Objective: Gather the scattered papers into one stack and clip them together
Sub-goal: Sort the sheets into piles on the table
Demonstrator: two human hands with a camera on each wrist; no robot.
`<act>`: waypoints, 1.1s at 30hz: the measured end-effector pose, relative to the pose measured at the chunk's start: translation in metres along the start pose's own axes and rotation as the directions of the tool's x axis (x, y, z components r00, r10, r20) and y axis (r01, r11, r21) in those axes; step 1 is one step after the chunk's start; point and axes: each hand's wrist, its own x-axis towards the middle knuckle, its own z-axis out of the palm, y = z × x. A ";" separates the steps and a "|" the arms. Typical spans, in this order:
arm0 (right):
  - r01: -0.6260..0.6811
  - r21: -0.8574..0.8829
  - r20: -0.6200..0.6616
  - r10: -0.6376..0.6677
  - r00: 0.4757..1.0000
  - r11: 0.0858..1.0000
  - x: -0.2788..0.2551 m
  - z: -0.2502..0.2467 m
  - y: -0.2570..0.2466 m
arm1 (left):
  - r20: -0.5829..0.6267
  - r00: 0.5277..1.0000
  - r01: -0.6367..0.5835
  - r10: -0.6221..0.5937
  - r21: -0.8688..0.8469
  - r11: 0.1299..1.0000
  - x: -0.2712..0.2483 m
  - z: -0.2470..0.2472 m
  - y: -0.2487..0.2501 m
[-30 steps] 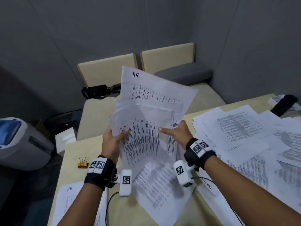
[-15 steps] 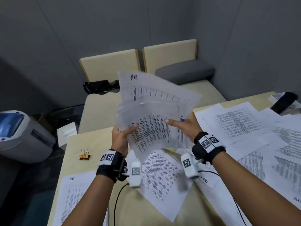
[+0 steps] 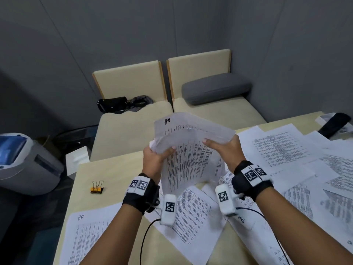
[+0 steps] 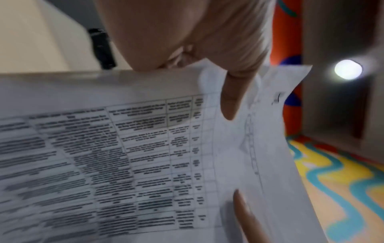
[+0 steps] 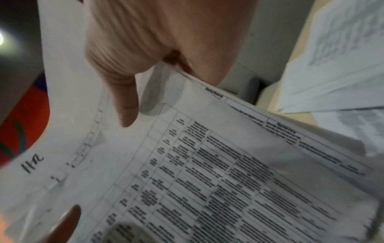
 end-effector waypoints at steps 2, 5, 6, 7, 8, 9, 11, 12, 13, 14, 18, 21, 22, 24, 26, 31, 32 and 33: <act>-0.068 0.005 0.042 0.067 0.997 0.998 0.000 -0.003 0.012 | -0.012 0.996 0.091 -0.092 -0.053 0.994 0.002 -0.005 -0.010; -0.189 -0.108 0.105 0.200 0.974 0.976 -0.003 -0.009 0.042 | -0.018 0.975 0.220 -0.221 0.212 0.952 -0.003 -0.012 -0.036; -0.209 -0.157 0.121 0.229 0.966 0.965 -0.004 -0.011 0.048 | 0.004 0.975 0.209 -0.221 0.316 0.925 -0.004 -0.013 -0.043; -0.218 -0.188 0.129 0.244 0.961 0.958 -0.005 -0.012 0.054 | 0.038 0.977 0.180 -0.211 0.389 0.903 -0.005 -0.012 -0.047; -0.215 -0.207 0.122 0.243 0.962 0.954 -0.006 -0.014 0.056 | 0.076 0.979 0.138 -0.188 0.430 0.892 -0.005 -0.010 -0.047; -0.214 -0.210 0.104 0.239 0.965 0.954 -0.005 -0.015 0.057 | 0.110 0.981 0.094 -0.160 0.452 0.887 -0.003 -0.008 -0.044; -0.230 -0.210 0.035 0.242 0.970 0.950 -0.001 -0.017 0.057 | 0.132 0.985 0.047 -0.115 0.434 0.900 -0.002 -0.003 -0.034; -0.209 -0.187 0.028 0.217 0.976 0.960 0.000 -0.017 0.051 | 0.125 0.988 0.039 -0.094 0.387 0.921 -0.002 0.000 -0.026; -0.182 -0.151 0.027 0.188 0.982 0.972 0.000 -0.018 0.048 | 0.114 0.990 0.038 -0.078 0.317 0.948 -0.003 0.002 -0.020; -0.162 -0.118 0.036 0.167 0.985 0.980 -0.001 -0.017 0.042 | 0.108 0.992 0.036 -0.064 0.240 0.970 -0.004 0.003 -0.014; -0.132 -0.030 0.072 0.134 0.988 0.991 -0.008 -0.019 0.029 | 0.113 0.993 0.019 -0.032 0.119 0.993 -0.008 -0.002 -0.012; -0.114 -0.095 0.138 0.127 0.982 0.989 -0.004 -0.017 0.034 | 0.099 0.995 -0.039 0.023 0.168 0.985 -0.009 0.001 -0.007; -0.087 -0.112 0.146 0.103 0.984 0.990 -0.002 -0.016 0.034 | 0.088 0.993 -0.095 0.080 0.181 0.979 -0.008 0.004 -0.002; -0.070 -0.167 0.135 0.093 0.986 0.983 0.002 -0.013 0.037 | 0.055 0.977 -0.212 0.205 0.194 0.958 -0.005 0.013 0.011; -0.068 -0.207 0.118 0.094 0.988 0.976 0.007 -0.011 0.041 | 0.002 0.959 -0.279 0.284 0.195 0.940 0.000 0.021 0.020; -0.099 -0.253 0.110 0.131 0.985 0.962 0.010 -0.007 0.048 | -0.235 0.924 -0.229 0.300 0.287 0.930 0.019 0.028 0.019; -0.103 -0.279 0.120 0.141 0.983 0.955 0.011 -0.007 0.049 | -0.238 0.932 -0.221 0.275 0.232 0.947 0.020 0.027 0.019; -0.102 -0.305 0.125 0.146 0.981 0.947 0.010 -0.007 0.050 | -0.219 0.944 -0.215 0.247 0.157 0.964 0.022 0.025 0.019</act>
